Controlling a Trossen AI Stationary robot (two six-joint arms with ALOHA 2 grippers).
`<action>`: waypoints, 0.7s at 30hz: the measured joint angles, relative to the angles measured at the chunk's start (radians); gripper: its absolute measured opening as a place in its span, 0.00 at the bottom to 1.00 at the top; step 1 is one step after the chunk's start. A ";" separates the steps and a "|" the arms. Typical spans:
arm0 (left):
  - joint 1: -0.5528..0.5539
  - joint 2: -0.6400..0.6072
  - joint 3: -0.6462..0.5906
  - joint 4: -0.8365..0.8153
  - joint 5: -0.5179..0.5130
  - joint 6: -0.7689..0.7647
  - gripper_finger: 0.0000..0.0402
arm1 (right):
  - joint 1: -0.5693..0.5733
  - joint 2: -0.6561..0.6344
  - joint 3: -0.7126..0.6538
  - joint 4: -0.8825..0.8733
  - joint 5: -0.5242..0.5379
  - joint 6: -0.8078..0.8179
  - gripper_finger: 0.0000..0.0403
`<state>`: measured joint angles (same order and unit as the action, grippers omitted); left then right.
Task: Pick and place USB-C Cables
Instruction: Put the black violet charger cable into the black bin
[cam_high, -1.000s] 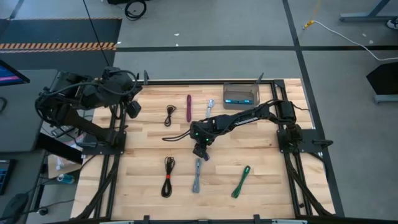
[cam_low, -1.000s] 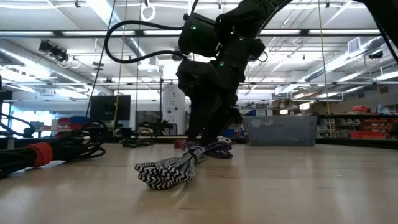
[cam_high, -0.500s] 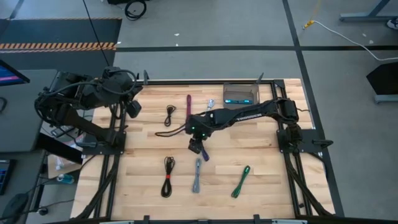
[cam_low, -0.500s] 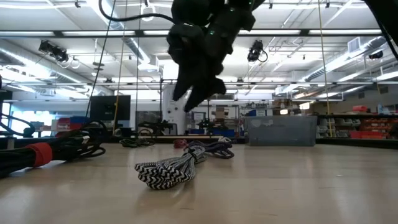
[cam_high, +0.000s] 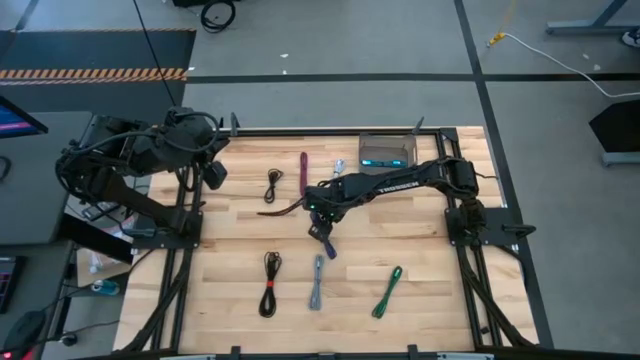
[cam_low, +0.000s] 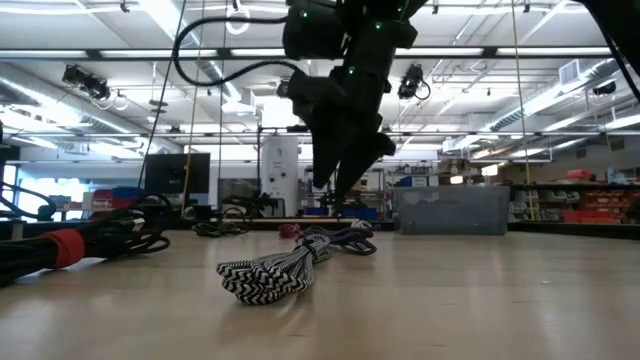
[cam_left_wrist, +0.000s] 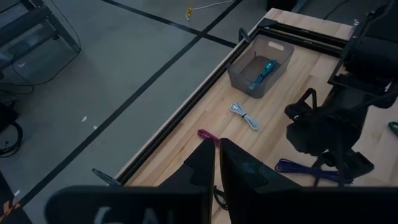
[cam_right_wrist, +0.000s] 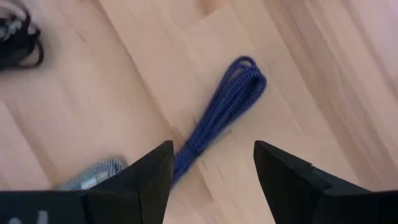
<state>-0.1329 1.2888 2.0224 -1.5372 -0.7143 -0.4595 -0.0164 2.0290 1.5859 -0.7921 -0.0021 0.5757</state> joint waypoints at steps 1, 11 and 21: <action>0.000 0.000 0.000 0.000 0.000 0.000 0.08 | 0.000 0.004 0.000 -0.006 0.000 0.019 0.57; 0.000 0.000 0.000 -0.001 0.000 0.007 0.08 | 0.035 0.091 0.000 0.033 -0.048 0.102 0.57; 0.000 0.000 0.000 0.004 0.000 0.027 0.08 | 0.055 0.152 0.005 0.045 -0.058 0.128 0.52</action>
<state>-0.1331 1.2892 2.0224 -1.5333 -0.7140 -0.4328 0.0389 2.1808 1.5911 -0.7468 -0.0605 0.7034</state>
